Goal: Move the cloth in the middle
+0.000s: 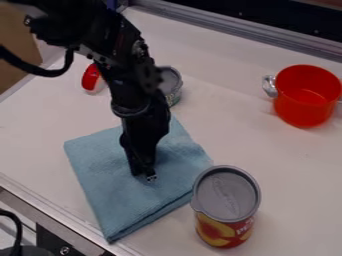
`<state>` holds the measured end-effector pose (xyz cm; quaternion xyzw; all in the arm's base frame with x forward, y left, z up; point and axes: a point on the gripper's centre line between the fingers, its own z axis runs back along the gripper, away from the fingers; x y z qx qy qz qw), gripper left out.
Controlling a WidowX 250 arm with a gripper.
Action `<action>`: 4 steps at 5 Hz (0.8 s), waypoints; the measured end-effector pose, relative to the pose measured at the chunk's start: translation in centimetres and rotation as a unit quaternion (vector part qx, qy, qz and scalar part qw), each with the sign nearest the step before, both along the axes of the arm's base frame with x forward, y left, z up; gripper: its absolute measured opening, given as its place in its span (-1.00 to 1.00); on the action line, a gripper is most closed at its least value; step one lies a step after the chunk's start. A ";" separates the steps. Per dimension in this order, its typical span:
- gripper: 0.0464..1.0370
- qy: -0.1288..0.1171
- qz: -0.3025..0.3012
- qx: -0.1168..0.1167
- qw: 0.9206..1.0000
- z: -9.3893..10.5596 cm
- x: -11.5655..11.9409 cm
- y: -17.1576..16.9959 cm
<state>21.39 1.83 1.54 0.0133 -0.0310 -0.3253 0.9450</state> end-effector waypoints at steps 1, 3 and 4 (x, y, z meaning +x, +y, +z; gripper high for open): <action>-0.99 -0.003 -0.021 -0.002 1.000 0.1 0.2 -0.3; -0.99 -0.012 -0.032 -0.005 0.999 0.3 1.3 -1.4; -0.99 -0.016 -0.032 -0.008 0.999 0.4 1.5 -2.1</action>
